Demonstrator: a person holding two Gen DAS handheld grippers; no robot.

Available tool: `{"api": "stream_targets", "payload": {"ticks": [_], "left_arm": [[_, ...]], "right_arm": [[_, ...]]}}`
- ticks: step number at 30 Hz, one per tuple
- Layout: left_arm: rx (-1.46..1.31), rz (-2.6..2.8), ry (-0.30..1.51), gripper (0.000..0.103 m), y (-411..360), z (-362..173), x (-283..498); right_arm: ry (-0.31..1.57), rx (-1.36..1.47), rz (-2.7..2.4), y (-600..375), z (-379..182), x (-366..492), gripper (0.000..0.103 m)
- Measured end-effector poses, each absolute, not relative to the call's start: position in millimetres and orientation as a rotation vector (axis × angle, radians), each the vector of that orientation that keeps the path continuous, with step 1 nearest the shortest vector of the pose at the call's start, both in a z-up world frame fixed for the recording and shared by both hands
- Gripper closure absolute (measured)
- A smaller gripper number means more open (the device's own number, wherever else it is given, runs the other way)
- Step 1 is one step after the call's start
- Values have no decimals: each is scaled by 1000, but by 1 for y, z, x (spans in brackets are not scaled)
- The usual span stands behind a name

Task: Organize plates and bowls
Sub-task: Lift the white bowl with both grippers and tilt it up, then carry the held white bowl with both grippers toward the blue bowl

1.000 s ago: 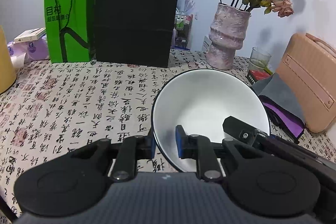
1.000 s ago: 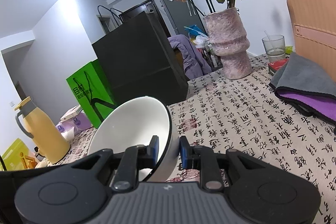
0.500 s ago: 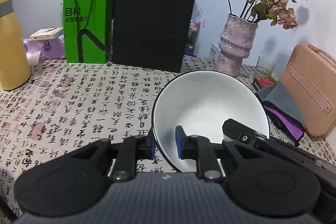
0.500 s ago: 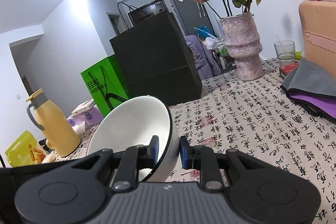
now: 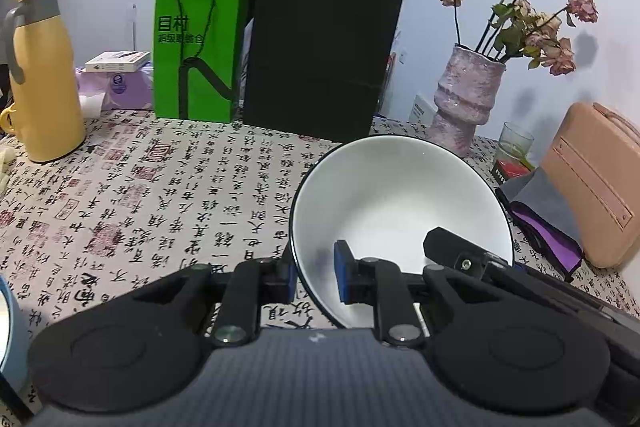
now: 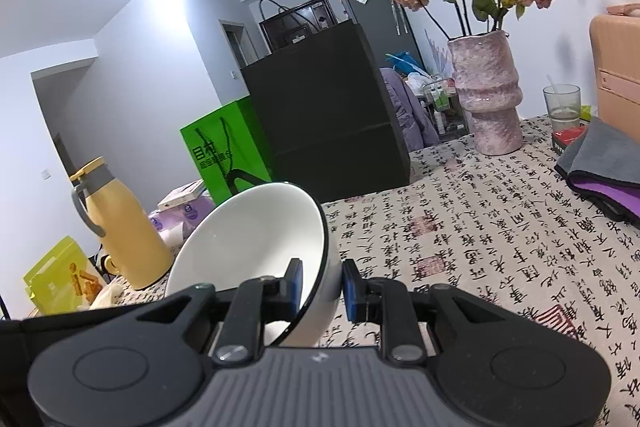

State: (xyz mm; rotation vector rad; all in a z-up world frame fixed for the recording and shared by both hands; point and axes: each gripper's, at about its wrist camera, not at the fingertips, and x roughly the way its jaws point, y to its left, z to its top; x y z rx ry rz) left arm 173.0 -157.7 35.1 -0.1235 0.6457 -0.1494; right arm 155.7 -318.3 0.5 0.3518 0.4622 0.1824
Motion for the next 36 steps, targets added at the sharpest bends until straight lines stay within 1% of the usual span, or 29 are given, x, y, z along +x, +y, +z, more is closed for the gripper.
{"api": "stream_targets", "payload": {"ticks": [24, 36], "left_arm": [[-190, -79, 638, 85, -91, 43, 135], [-208, -42, 636, 85, -66, 44, 127]], "right_arm": [[491, 309, 255, -255, 15, 129, 83], [514, 305, 300, -233, 14, 128, 83]]}}
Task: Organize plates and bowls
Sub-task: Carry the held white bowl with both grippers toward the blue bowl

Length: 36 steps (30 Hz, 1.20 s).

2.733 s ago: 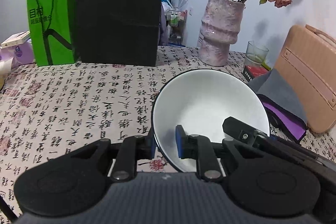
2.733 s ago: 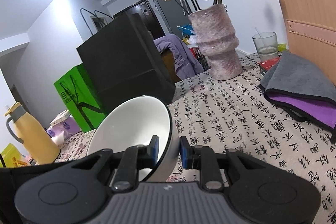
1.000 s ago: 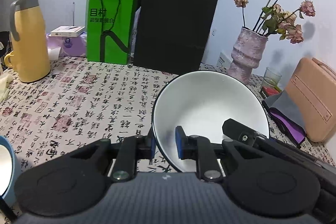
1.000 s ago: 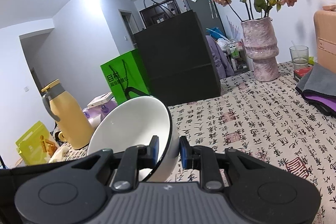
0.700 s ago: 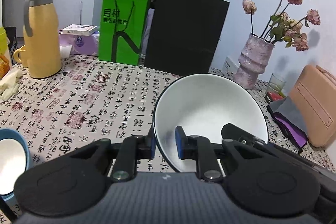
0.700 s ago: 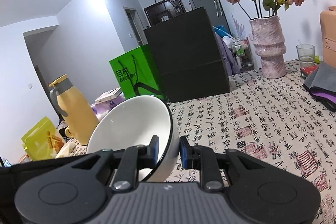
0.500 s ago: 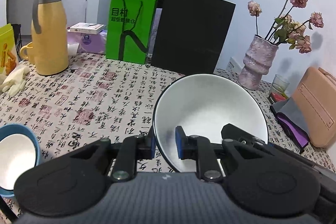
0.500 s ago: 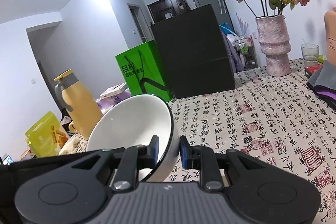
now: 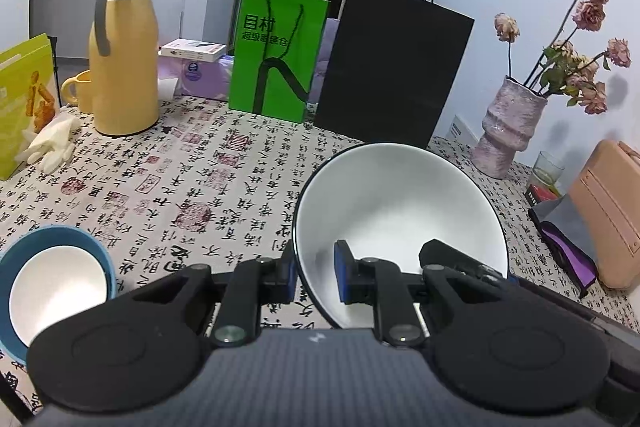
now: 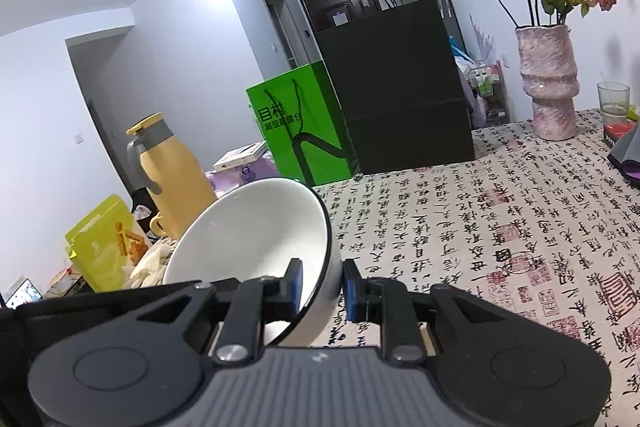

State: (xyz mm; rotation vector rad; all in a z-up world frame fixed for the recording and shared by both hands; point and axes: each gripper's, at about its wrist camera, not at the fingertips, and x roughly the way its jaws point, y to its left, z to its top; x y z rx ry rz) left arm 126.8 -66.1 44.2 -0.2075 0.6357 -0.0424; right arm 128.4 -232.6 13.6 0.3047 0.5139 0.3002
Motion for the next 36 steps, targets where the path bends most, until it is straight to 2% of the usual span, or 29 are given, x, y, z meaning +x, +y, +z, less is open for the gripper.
{"api": "stream_targets", "payload": {"ticks": [36], "left_arm": [[-276, 129, 579, 85, 56, 42, 75]], "right_arm": [[539, 281, 486, -112, 10, 112, 83]]}}
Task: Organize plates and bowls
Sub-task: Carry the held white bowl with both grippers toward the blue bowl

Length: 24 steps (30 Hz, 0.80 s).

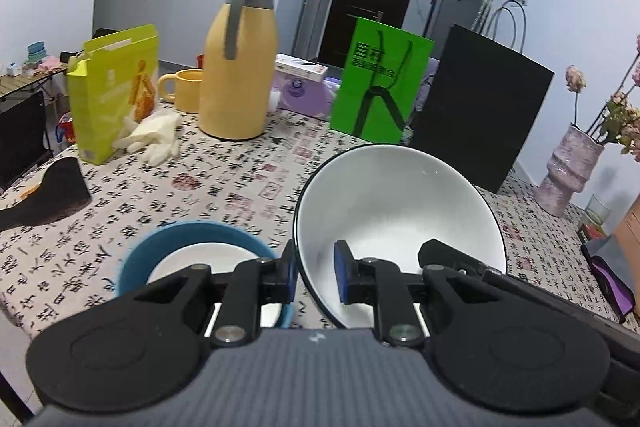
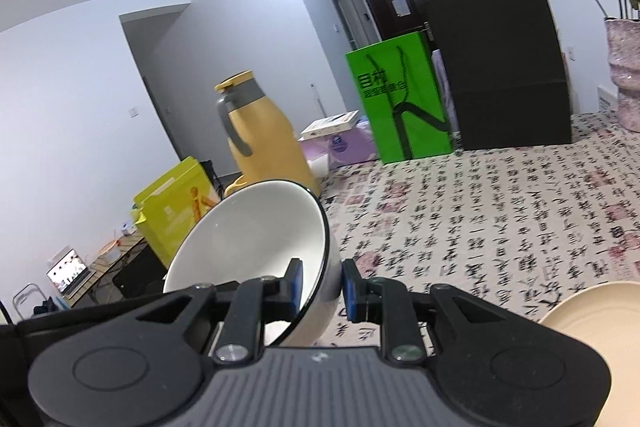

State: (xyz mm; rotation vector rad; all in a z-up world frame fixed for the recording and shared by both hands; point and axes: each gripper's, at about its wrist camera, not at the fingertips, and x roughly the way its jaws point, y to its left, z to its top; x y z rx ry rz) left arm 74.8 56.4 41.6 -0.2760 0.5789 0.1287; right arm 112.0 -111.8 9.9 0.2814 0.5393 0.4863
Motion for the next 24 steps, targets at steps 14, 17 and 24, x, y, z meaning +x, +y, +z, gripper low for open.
{"api": "stream_targets", "payload": {"ticks": [14, 17, 24], "left_arm": [[-293, 168, 582, 85, 84, 33, 65], [-292, 171, 581, 85, 88, 31, 64], [-303, 183, 579, 85, 100, 25, 65]], "right_arm": [[571, 256, 518, -79, 2, 111, 83], [578, 253, 521, -76, -1, 113, 83], [599, 245, 531, -64, -7, 117, 83]]}}
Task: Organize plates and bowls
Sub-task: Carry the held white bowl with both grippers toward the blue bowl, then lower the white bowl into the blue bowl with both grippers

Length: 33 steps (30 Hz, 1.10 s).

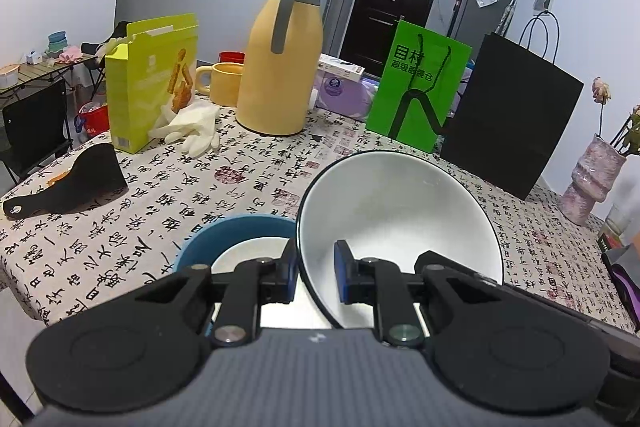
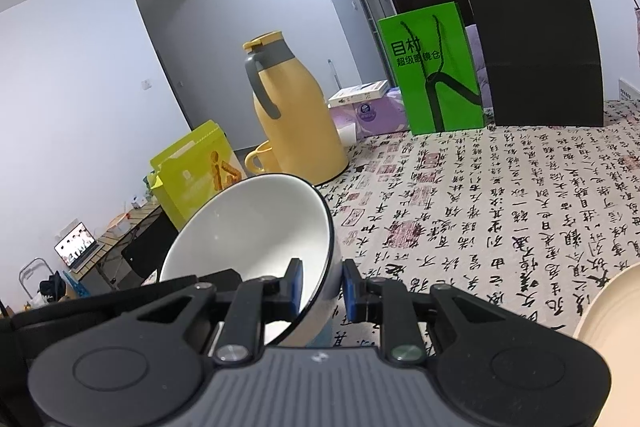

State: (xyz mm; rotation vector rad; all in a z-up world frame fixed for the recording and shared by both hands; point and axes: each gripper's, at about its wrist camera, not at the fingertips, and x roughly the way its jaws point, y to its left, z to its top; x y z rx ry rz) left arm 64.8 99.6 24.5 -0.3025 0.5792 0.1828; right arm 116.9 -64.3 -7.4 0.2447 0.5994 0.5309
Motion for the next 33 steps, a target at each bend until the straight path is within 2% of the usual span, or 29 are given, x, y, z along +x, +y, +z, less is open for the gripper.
{"api": "stream_targets", "payload": {"ticks": [33], "left_arm": [[-348, 271, 664, 85, 156, -17, 78]], "right_arm": [[711, 127, 591, 3, -41, 141, 83]]}}
